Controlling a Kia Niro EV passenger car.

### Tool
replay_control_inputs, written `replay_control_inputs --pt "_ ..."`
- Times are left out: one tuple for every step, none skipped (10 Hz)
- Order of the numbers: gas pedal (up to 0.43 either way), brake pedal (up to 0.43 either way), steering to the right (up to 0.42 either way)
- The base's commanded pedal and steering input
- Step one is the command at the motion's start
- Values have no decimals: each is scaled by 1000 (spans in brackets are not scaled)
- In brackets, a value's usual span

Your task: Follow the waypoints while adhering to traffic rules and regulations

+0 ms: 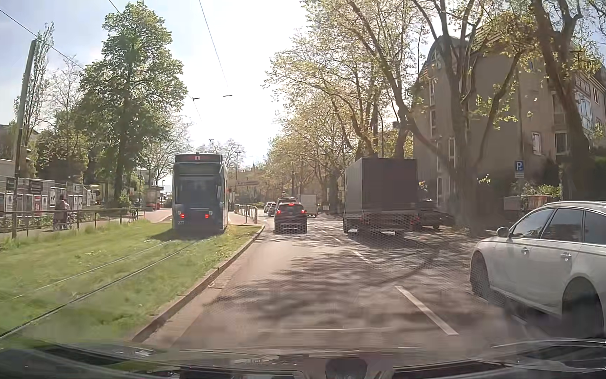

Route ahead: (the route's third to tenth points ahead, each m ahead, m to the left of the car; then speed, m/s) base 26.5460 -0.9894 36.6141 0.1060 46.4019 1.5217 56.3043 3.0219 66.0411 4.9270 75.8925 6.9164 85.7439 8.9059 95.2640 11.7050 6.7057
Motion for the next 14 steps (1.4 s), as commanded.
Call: replay_control_inputs --pt "28 0 -18" --pt "28 0 -18" --pt "28 0 -17" --pt "39 0 -18" --pt "39 0 -17" --pt "47 0 -17" --pt "59 0 -16" --pt "59 0 -16" --pt "59 0 -15" --pt "59 0 -15" --pt "59 0 -15" --pt "59 0 -15" --pt "59 0 -14" --pt "59 0 -13"
